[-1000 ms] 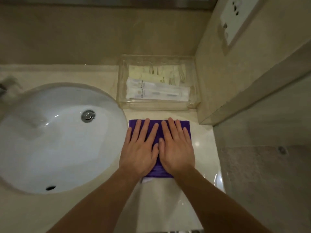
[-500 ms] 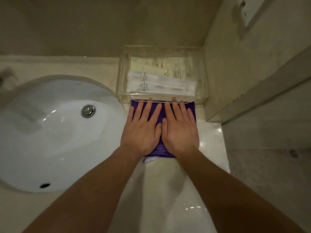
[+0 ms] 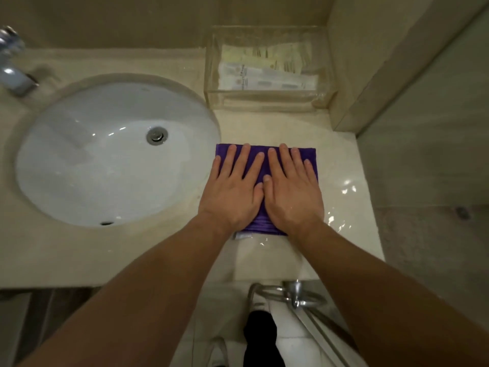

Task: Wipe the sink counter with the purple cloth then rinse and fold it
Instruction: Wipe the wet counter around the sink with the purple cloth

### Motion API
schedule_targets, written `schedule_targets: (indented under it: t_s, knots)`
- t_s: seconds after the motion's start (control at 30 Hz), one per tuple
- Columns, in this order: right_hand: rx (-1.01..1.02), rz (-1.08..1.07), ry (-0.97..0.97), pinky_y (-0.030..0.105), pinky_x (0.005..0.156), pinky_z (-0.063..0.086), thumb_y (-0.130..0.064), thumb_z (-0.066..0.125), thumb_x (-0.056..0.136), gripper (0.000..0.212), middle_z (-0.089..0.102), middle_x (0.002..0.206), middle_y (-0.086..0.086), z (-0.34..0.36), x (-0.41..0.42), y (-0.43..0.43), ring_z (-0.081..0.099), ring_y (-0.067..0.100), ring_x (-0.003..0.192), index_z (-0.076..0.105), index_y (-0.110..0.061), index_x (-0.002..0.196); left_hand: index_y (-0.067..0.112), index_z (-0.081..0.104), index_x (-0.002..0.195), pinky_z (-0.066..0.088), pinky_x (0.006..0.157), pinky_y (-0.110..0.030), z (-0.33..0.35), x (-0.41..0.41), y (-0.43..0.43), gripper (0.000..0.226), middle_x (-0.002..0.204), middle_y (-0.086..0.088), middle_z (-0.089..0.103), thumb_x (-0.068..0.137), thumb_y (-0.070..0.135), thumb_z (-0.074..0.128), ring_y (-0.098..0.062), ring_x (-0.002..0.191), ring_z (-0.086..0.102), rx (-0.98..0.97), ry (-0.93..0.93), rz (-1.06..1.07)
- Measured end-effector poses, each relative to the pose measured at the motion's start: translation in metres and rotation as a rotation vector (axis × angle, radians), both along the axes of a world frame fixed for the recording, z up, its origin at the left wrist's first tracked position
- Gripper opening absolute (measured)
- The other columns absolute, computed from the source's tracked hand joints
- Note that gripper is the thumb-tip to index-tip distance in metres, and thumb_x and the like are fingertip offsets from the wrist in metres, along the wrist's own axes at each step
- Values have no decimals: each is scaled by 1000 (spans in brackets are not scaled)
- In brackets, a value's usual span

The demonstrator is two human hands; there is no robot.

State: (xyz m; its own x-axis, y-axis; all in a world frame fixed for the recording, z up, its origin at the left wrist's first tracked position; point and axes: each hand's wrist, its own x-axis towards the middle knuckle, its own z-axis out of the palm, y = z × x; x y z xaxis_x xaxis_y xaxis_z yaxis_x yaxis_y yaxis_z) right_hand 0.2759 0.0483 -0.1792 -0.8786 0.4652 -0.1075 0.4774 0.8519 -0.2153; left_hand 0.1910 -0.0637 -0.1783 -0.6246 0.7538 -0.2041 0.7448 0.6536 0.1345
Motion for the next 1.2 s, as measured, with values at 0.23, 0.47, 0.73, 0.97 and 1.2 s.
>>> schedule_targets:
  t_s: [0.23,0.47,0.73,0.97,1.2]
  knots:
    - [5,-28,16,37,123,-2,-38,18,105,58,4,167,2,-2,46,-50,-2,18,153,10,-20,159,26,-5,157,-9,123,-45,-2,42,-48,61,166,-4,-12,103,46,13,-25,152,-15,26,14,-38]
    - [9,-10,-10,39,123,-1,-38,14,104,58,4,167,4,-1,82,-83,-1,20,154,10,-18,159,26,-5,157,-8,123,-46,-2,80,-81,61,166,-4,-11,102,45,13,-25,152,-14,33,9,-25]
    - [-18,48,-37,36,121,-4,-41,3,99,64,3,167,3,5,95,-77,-2,20,153,8,-18,159,25,-6,156,-9,122,-47,0,98,-74,70,166,-6,-10,89,48,-8,-28,152,-12,-8,20,38]
    - [-29,38,-28,34,121,-6,-42,6,101,61,-1,167,0,3,85,-17,-7,17,153,5,-21,159,26,-11,154,-9,123,-46,-4,87,-15,68,165,-5,-13,90,48,-6,-26,152,-15,23,25,39]
    - [-7,15,-4,36,124,-1,-39,12,104,58,4,167,0,1,51,56,-3,17,153,9,-21,159,26,-11,156,-6,123,-47,-6,50,59,73,165,-4,-14,86,49,-11,-25,152,-16,18,47,14]
